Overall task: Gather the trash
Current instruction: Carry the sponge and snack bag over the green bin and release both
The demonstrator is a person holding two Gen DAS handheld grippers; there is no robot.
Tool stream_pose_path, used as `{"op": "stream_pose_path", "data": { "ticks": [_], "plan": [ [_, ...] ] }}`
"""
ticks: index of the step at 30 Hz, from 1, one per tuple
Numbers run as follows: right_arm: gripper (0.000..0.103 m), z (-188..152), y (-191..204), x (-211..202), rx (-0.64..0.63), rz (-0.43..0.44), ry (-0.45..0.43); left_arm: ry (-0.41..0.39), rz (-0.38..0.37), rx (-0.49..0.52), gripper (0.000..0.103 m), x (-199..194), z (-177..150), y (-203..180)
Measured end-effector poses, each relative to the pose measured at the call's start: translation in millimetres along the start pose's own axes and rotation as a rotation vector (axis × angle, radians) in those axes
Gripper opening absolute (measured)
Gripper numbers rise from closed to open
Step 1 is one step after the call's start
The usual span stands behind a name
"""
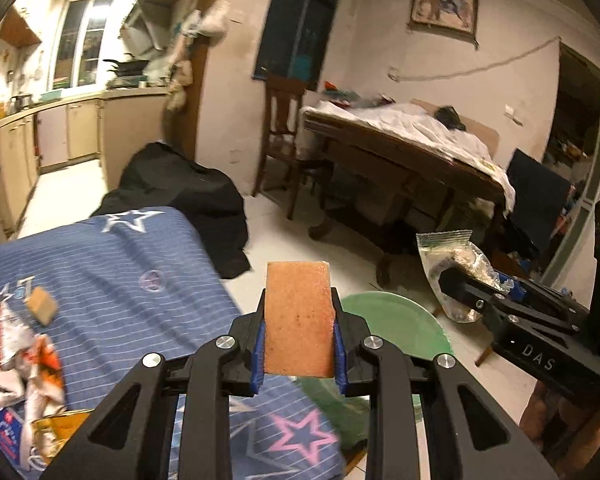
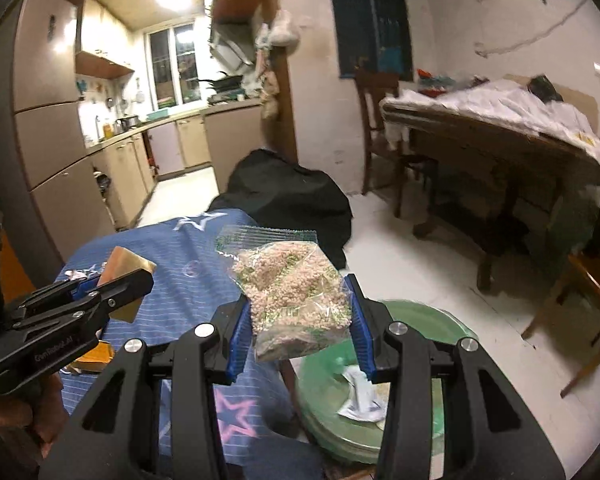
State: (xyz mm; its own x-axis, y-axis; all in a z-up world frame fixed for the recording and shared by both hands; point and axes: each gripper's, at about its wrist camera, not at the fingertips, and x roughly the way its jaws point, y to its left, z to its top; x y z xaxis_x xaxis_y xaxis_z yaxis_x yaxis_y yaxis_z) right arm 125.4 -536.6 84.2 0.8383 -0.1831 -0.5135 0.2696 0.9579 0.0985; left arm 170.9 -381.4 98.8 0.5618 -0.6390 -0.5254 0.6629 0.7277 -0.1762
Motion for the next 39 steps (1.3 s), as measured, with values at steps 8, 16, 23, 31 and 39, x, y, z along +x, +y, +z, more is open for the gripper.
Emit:
{"op": "stream_pose_path", "data": {
  "ticks": [8,16,23,31,39],
  "plan": [
    [0.041,-13.4,-58.4,20.1,0.066,-0.059,0.099,0.105,-0.08,0.054,0.027,64.8,3.9,-43.8],
    [0.041,-30.7,-104.0,52.6,0.139,-0.055,0.248,0.304,-0.147,0.052,0.027,147.9,-9.6,-62.2],
    [0.041,-52.1,-124.7,87.2,0.168,-0.048,0.366,0.429,-0.139,0.052,0.027,209.1,-33.8,-64.7],
    [0.042,-68.1,-140.9,102.2,0.188,-0.048,0.41,0.462,-0.129,0.045,0.027,240.6,-54.9,-59.0],
    [0.045,-67.6,-149.4,98.8,0.208,-0.04,0.393,0.463,-0.11,0.015,0.04,244.4,-55.7,-53.0]
  ]
}}
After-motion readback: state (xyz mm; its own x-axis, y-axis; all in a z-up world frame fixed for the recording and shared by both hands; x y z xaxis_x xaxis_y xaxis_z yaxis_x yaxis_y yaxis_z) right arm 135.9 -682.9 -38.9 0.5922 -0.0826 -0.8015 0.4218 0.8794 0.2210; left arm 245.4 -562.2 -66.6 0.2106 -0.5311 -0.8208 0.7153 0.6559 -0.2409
